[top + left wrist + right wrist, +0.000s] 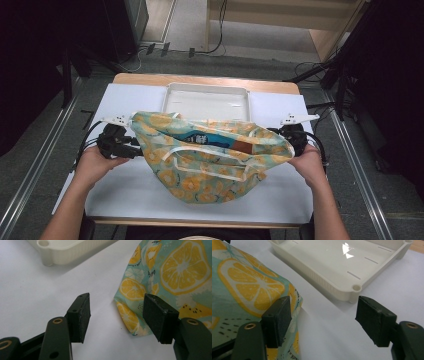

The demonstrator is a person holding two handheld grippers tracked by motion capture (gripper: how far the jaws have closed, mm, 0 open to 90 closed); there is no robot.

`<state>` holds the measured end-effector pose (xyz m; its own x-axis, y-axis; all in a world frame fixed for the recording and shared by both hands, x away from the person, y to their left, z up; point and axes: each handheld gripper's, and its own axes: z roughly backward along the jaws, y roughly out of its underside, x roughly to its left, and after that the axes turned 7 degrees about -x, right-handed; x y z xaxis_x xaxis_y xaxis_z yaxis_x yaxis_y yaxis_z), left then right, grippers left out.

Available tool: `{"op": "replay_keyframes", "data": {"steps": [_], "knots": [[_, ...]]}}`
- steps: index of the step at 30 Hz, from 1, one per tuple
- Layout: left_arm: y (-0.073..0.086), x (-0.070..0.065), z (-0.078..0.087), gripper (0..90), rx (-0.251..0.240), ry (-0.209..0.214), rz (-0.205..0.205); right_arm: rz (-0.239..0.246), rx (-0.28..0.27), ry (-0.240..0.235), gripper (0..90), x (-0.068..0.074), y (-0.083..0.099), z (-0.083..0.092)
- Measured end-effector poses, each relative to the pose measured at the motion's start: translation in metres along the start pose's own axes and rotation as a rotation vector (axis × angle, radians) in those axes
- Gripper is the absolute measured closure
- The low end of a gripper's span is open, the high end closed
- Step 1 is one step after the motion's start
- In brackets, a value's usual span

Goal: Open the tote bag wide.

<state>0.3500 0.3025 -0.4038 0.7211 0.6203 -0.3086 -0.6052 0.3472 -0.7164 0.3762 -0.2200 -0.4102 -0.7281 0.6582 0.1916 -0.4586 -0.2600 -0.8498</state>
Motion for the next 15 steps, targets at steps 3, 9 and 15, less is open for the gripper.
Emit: {"op": "replay_keyframes", "data": {"steps": [3,9,15], "knots": [[-0.0003,0.0002,0.0006,39.5,-0.006,0.003,0.004,-0.002,-0.001,-0.001,30.8,0.0006,-0.0006,-0.0001],[-0.0004,-0.0002,0.0009,39.5,-0.009,0.003,0.000,-0.002,0.002,-0.014,31.4,0.0016,-0.0013,-0.0018],[-0.0004,-0.0005,0.0015,39.1,-0.014,0.012,0.000,0.000,-0.001,-0.021,31.5,0.0021,-0.0017,-0.0021]]}}
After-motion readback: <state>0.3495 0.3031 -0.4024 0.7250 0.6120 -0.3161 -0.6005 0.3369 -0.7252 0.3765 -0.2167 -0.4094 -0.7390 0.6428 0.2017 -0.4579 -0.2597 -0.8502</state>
